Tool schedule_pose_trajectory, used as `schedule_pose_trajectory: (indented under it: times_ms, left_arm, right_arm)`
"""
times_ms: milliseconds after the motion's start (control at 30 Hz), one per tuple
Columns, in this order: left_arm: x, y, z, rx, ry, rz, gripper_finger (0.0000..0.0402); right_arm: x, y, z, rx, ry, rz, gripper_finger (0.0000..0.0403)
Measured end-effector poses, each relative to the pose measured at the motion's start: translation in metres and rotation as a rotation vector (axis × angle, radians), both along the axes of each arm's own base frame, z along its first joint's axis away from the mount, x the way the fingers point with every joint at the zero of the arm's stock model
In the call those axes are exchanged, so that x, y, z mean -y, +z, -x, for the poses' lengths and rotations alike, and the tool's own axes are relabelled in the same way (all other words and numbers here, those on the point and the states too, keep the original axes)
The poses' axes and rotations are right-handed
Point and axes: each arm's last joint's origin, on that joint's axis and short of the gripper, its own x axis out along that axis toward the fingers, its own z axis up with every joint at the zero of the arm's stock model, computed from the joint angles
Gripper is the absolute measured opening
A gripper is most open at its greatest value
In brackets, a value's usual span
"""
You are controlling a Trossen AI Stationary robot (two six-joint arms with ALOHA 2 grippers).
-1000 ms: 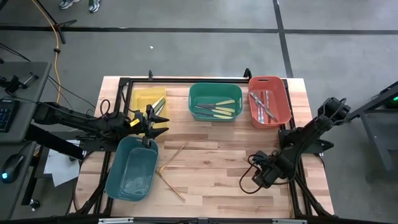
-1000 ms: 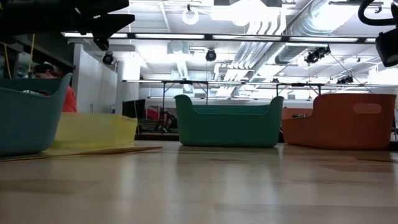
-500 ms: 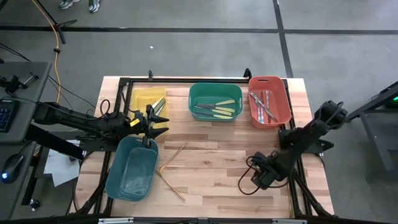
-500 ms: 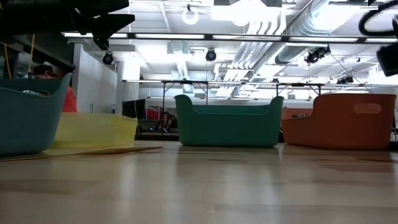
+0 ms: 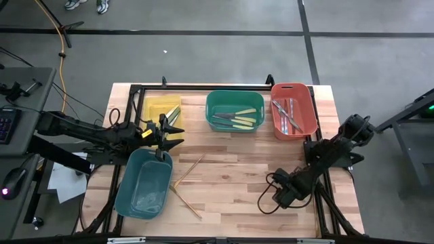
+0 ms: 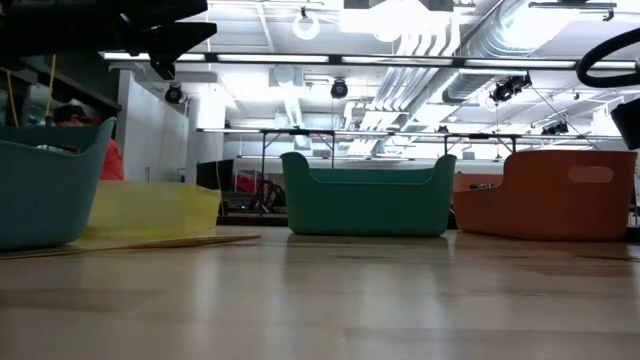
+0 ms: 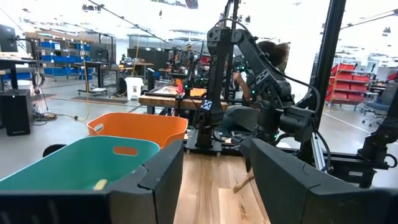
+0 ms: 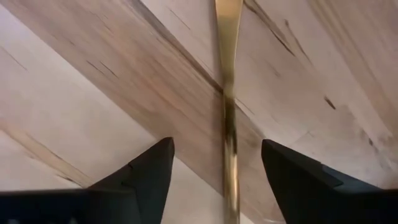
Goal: Sort silverware by color (type)
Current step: Put the gold knife into the blue bin
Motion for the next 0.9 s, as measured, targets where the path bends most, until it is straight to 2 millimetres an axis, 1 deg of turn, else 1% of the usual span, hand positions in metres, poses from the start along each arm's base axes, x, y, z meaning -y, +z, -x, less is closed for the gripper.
schedule_pose_trajectory:
  times_ms: [67,133,333,433,500,633,767,900]
  left_arm:
    - [0.0000,0.0000,0.0000,0.000,0.000,0.000,0.0177]
    - [0.0000,0.0000,0.0000,0.000,0.000,-0.001,0.0177]
    - [0.0000,0.0000,0.0000,0.000,0.000,0.000,0.0177]
    - [0.0000,-0.0001,0.0000,-0.001,0.000,0.000,0.0177]
    - [0.0000,-0.0001,0.0000,0.000,0.000,0.001,0.0177]
    - [0.0000,0.0000,0.0000,0.000,0.000,0.001,0.0177]
    - [0.0000,0.0000,0.0000,0.000,0.000,0.000,0.0177]
    - [0.0000,-0.0001,0.0000,0.000,0.000,0.000,0.0177]
  right_arm:
    - [-0.0002,-0.0001,-0.0001,-0.004,-0.015,-0.006,0.0216]
    - [-0.0007,-0.0002,-0.0004,-0.001,-0.026,-0.011,0.0185]
    - [-0.0020,-0.0002,-0.0019,0.021,-0.028,-0.014,0.0066]
    - [-0.0015,-0.0002,-0.0016,0.019,-0.028,-0.008,0.0016]
    - [-0.0013,-0.0002,-0.0014,0.018,-0.024,-0.005,0.0009]
    - [-0.0012,-0.0003,-0.0014,0.019,-0.024,-0.003,0.0019]
    - [-0.0012,-0.0003,-0.0014,0.019,-0.017,-0.003,0.0006]
    - [-0.0012,-0.0004,-0.0014,0.019,-0.011,-0.004,0.0007]
